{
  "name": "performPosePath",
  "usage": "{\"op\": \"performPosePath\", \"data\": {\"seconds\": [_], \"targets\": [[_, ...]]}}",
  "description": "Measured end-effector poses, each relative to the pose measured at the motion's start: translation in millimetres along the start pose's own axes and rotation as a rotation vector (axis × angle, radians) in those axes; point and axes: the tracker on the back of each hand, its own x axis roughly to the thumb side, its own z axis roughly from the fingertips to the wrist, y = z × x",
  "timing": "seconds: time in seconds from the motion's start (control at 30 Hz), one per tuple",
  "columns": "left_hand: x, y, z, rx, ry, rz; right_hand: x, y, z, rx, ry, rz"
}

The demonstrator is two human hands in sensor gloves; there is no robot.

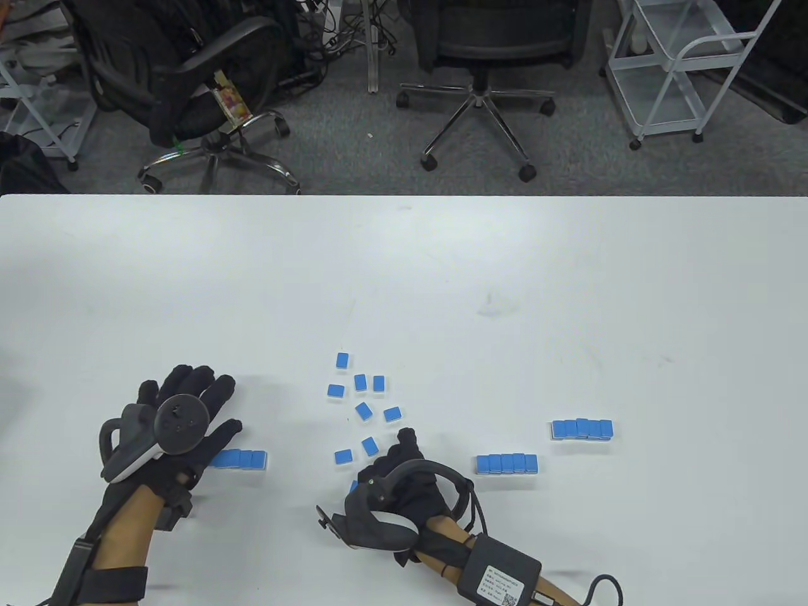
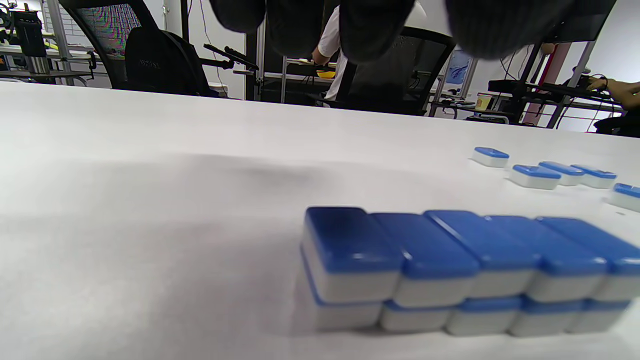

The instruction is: Build mahjong tile wall

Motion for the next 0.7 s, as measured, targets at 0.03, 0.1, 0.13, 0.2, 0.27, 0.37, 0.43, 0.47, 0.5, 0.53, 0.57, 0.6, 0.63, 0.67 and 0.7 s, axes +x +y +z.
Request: {"op": "performPosePath", "data": {"seconds": [0.03,0.1,0.13,0.2,0.27,0.37,0.43,0.47,0.5,0.53,0.57,0.6,0.63,0.67,0.7], "targets": [[0,0,0,-0.001,-0.001,-0.002,-4,1,1,0.02,0.0,-0.005],[1,-1,-1,-0.002,-0.001,-0.001,-15,1,-1,0.029,0.031,0.052],[1,-1,-1,-0.005,0.0,-0.001,-26,-3,-4,0.025,0.083,0.112],[0,-3,-2,-0.012,0.004,-0.006,-50,-14,-12,-0.048,0.165,0.171],[-1,-3,-2,-0.015,0.007,-0.007,-73,-23,-23,-0.042,0.213,0.126],[-1,-2,-3,-0.014,0.012,-0.001,-94,-27,-39,-0.001,0.274,-0.036],[-1,-2,-3,-0.016,0.012,0.001,-96,-22,-49,0.048,0.301,-0.044],[0,-2,-3,-0.018,0.012,-0.002,-92,-16,-54,0.072,0.29,-0.005],[0,-2,-3,-0.021,0.012,-0.007,-87,-11,-58,0.079,0.285,0.03],[0,-2,-3,-0.023,0.011,-0.01,-82,-5,-61,0.083,0.278,0.062],[0,-2,-3,-0.023,0.011,-0.011,-77,2,-64,0.091,0.271,0.094],[0,-2,-3,-0.023,0.01,-0.011,-74,6,-65,0.103,0.265,0.102],[0,-2,-3,-0.022,0.009,-0.009,-70,12,-67,0.118,0.259,0.103],[0,-2,-3,-0.021,0.009,-0.007,-68,16,-68,0.122,0.256,0.115],[0,-2,-3,-0.021,0.008,-0.007,-66,20,-68,0.128,0.253,0.129]]}}
